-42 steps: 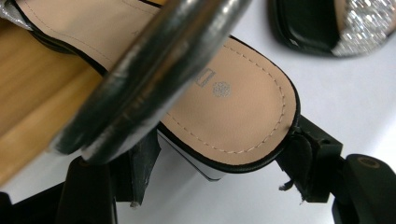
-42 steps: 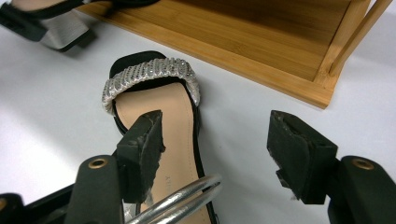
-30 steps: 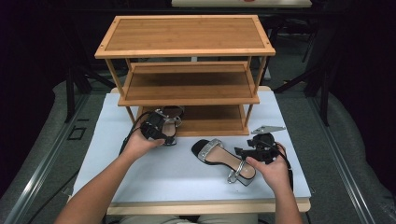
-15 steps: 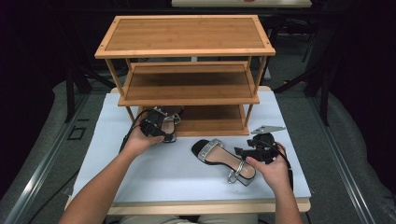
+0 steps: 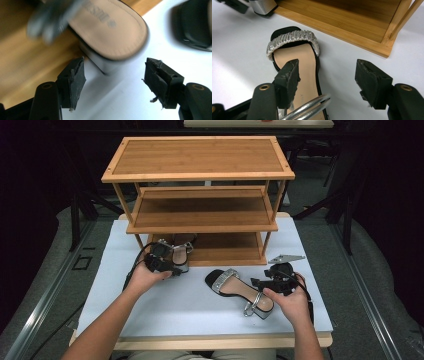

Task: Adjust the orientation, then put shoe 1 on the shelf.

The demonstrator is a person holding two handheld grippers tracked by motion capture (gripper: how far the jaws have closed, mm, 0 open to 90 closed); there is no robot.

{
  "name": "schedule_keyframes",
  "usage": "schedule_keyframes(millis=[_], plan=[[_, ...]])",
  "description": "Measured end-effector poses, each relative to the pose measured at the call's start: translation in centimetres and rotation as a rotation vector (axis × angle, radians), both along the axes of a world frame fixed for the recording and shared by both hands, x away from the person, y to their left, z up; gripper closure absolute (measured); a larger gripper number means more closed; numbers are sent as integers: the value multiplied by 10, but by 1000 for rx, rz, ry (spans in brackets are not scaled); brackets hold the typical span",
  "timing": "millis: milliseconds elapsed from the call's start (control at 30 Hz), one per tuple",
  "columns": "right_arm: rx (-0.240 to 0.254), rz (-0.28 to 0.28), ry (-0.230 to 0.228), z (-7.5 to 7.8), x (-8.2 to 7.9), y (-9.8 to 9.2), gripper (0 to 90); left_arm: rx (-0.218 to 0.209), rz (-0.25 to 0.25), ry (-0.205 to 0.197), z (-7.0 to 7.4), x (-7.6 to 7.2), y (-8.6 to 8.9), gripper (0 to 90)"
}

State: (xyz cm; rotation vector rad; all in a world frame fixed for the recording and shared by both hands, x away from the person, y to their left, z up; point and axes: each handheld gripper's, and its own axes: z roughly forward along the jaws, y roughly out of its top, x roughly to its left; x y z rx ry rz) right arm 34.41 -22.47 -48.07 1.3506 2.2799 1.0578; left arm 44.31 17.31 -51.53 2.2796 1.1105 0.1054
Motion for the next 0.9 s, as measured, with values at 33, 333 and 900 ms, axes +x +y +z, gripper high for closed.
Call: schedule_keyframes(millis=[33,333,900], plan=[[3,5,1,0,0,0,356,-12,-2,6,-1,-5,5,337],[-11,7,-10,9,-1,4,356,-50,64,9,8,-38,44,362],[-167,117,70,10,14,23,337,-82,82,12,32,-56,74,362]])
